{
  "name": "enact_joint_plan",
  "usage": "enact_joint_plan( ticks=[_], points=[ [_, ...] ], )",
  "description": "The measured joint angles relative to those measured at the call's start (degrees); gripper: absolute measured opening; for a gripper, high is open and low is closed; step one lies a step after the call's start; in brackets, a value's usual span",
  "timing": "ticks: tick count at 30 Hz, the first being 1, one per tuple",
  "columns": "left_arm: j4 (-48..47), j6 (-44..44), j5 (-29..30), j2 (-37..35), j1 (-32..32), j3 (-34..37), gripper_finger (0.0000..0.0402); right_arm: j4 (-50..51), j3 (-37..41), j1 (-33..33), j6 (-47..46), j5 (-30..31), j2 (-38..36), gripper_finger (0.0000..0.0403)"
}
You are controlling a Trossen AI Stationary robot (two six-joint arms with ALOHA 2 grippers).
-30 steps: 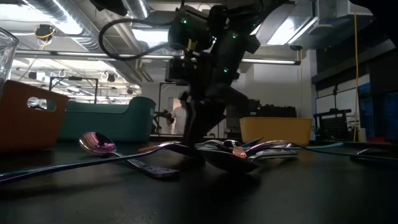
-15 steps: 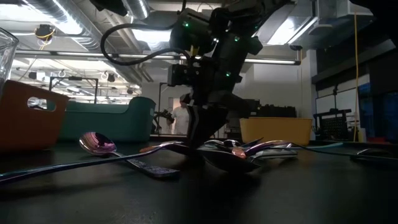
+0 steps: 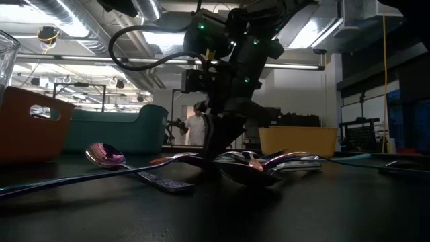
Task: Sort silverware by color (type)
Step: Put the orange spoon into the yellow bin
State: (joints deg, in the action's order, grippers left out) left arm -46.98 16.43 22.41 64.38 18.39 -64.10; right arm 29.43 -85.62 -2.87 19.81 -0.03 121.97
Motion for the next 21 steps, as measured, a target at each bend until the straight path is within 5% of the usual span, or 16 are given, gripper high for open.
enact_joint_plan(
  ticks=[21],
  points=[
    [0.0,0.0,0.0,0.0,0.0,0.0,0.0118,5.7,-4.6,-0.1,-1.4,-1.0,0.0,0.0001]
  ],
)
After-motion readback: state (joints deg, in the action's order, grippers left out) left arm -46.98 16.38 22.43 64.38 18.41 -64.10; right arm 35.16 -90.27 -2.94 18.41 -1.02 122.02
